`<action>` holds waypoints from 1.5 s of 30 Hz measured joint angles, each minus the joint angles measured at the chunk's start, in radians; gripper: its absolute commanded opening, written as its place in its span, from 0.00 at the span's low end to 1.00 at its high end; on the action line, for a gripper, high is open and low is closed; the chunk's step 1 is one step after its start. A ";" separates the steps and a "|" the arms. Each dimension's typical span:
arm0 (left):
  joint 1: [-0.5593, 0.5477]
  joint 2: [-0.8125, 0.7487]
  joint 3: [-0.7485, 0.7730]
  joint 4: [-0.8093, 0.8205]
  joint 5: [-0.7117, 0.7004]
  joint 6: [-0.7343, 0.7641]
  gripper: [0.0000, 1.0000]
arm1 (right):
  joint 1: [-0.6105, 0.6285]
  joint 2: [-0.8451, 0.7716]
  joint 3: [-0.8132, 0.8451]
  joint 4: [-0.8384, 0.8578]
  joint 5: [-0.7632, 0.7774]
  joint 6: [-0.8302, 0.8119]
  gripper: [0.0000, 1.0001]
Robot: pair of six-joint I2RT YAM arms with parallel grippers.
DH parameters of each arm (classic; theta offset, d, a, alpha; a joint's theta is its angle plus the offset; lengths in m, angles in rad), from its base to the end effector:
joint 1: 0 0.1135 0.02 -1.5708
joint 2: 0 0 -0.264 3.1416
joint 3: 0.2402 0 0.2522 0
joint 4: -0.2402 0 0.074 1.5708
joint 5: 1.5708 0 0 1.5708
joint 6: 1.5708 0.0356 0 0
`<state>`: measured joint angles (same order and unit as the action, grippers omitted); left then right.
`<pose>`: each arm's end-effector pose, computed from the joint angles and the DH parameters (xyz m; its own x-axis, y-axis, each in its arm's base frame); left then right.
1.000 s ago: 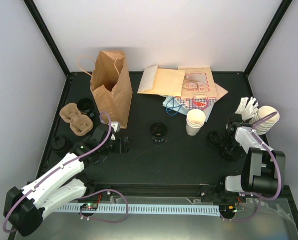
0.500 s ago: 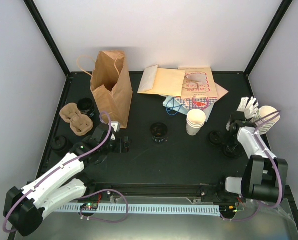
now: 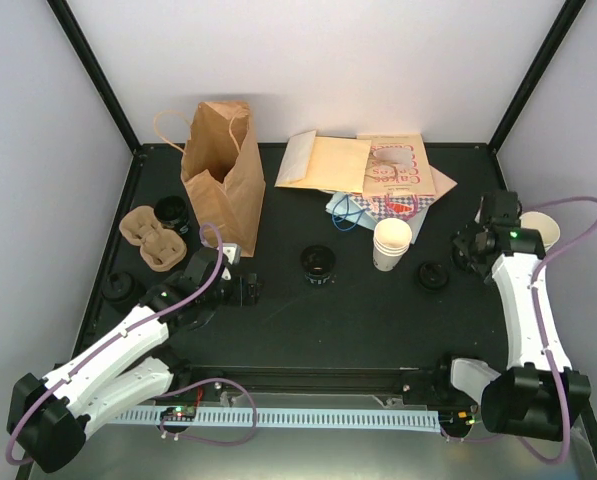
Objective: Pack the takeout coffee
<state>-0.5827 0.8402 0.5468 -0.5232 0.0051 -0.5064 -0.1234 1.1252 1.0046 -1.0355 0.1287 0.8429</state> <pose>0.1424 -0.0941 0.2168 -0.8005 -0.0533 -0.5970 0.1886 0.9230 -0.3354 0.1986 -0.0292 0.2818 -0.4748 0.8050 -0.3558 0.7935 0.5664 0.2227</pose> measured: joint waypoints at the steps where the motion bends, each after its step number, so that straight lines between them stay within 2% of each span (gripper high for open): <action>1: 0.000 0.001 0.000 0.000 0.000 0.000 0.99 | 0.008 -0.005 0.035 -0.001 -0.012 -0.010 0.81; 5: 0.000 0.011 0.002 -0.005 0.006 0.000 0.99 | 0.084 0.005 0.209 0.010 -0.074 -0.057 0.81; 11: 0.000 0.014 0.024 -0.016 0.022 0.000 0.99 | 0.372 0.145 0.457 0.022 -0.111 -0.114 0.82; 13: 0.000 0.014 0.037 -0.022 0.026 0.000 0.99 | 0.460 0.188 0.475 0.025 -0.120 -0.129 0.82; 14: 0.000 0.018 0.046 -0.023 0.028 -0.001 0.99 | 0.574 0.245 0.466 0.023 -0.127 -0.150 0.83; 15: 0.000 0.018 0.046 -0.023 0.029 -0.001 0.99 | 0.577 0.246 0.466 0.023 -0.128 -0.151 0.84; 23: 0.011 0.022 0.055 0.005 0.090 -0.001 0.99 | 0.880 0.465 0.485 -0.011 -0.084 -0.277 0.85; 27: 0.024 0.028 0.058 0.035 0.107 -0.001 0.99 | 0.929 0.500 0.468 -0.012 -0.078 -0.312 0.86; 37: 0.040 0.123 0.065 0.121 0.148 -0.002 0.99 | 0.926 0.448 0.401 0.009 0.014 -0.351 0.85; 45: 0.046 0.225 0.162 0.130 0.226 0.017 0.99 | 0.891 0.475 0.402 0.014 0.082 -0.395 0.85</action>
<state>-0.5365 1.0653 0.7090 -0.3931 0.2314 -0.4892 0.7677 1.5997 1.4063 -1.0214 0.2111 0.4477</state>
